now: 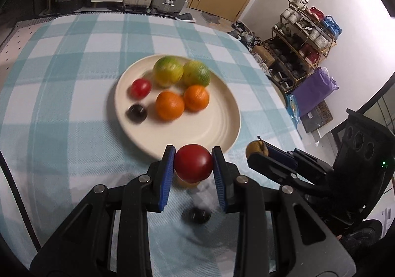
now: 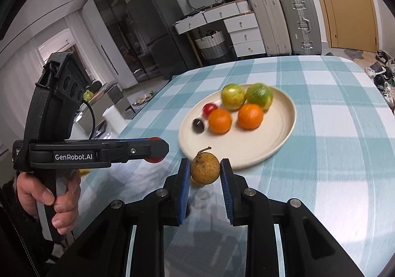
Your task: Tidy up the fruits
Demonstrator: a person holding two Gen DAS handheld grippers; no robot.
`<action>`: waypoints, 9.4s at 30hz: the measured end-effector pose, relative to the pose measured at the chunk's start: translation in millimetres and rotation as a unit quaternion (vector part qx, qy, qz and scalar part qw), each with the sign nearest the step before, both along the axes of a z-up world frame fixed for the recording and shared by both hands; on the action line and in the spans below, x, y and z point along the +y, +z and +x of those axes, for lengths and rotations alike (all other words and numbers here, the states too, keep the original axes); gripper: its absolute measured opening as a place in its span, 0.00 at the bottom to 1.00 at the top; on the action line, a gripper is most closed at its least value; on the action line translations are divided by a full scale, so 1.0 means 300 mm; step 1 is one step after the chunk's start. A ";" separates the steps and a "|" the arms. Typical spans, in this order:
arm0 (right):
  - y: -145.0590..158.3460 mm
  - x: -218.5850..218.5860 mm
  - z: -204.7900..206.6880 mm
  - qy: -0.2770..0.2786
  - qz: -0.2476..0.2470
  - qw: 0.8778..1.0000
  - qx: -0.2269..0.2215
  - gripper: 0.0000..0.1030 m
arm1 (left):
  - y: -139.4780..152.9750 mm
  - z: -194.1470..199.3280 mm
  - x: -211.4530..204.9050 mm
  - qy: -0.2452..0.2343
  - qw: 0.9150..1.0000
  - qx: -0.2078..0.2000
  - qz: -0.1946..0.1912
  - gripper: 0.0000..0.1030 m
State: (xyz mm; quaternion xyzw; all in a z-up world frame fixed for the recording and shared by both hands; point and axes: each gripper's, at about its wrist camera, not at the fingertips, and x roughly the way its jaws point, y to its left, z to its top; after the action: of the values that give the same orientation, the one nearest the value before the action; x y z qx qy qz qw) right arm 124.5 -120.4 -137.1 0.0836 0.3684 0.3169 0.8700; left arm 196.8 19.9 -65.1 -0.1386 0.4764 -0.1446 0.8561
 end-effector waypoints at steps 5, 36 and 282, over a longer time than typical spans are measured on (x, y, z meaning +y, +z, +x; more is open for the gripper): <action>0.004 -0.033 0.104 -0.019 -0.006 1.000 -0.001 0.24 | -0.009 0.125 -0.042 -0.006 1.000 -0.002 -0.011 0.26; -0.116 -0.057 0.343 -0.047 -0.021 0.997 0.064 0.25 | -0.131 0.540 -0.299 -0.062 0.997 0.043 -0.034 0.26; 0.020 -0.106 0.009 -0.081 -0.039 0.995 -0.035 0.85 | 0.048 -0.008 0.023 0.083 0.995 -0.061 -0.015 0.48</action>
State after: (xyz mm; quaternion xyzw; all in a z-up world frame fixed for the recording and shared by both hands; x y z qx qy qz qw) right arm 127.3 -152.2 -131.2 0.0675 0.3417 0.2337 0.9078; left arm 194.4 26.7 -50.7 -0.1812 0.4082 -0.0879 0.8904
